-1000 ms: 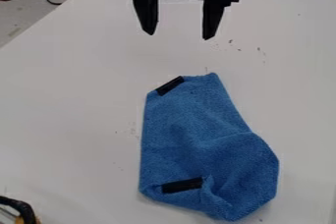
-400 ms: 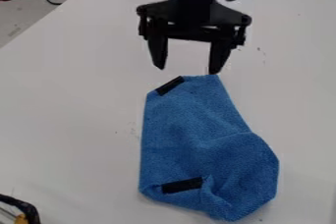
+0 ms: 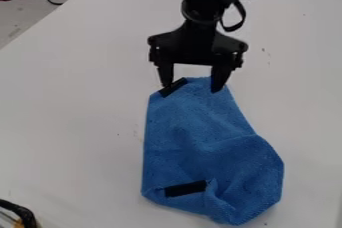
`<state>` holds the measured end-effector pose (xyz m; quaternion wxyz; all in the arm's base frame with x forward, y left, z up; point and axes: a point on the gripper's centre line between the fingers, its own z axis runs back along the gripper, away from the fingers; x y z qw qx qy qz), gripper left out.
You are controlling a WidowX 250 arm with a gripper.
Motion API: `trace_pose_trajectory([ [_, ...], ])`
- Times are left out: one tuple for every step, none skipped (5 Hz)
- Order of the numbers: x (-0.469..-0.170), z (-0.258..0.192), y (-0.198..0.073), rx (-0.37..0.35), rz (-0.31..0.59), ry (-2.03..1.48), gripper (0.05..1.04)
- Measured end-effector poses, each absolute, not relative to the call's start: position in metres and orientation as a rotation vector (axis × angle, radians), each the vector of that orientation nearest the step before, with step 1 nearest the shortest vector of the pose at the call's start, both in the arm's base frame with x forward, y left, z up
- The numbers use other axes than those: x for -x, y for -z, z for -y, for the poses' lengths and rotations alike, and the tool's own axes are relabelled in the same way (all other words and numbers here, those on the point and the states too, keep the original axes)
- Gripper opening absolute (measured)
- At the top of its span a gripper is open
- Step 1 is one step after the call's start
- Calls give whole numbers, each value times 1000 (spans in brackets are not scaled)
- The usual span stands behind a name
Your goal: Move the cloth from right to left
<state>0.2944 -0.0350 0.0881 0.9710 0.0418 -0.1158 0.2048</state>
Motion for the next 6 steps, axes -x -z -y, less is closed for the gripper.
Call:
trace_pose_trajectory([
  [-303,27,-70,-59,218,-424,999],
  [-305,22,-49,-54,178,-408,999],
  [-308,19,-40,-49,174,-402,999],
  [-310,18,-33,-41,165,-390,999],
  [-312,17,-32,-33,176,-381,999],
  [-310,13,-27,-25,174,-394,999],
])
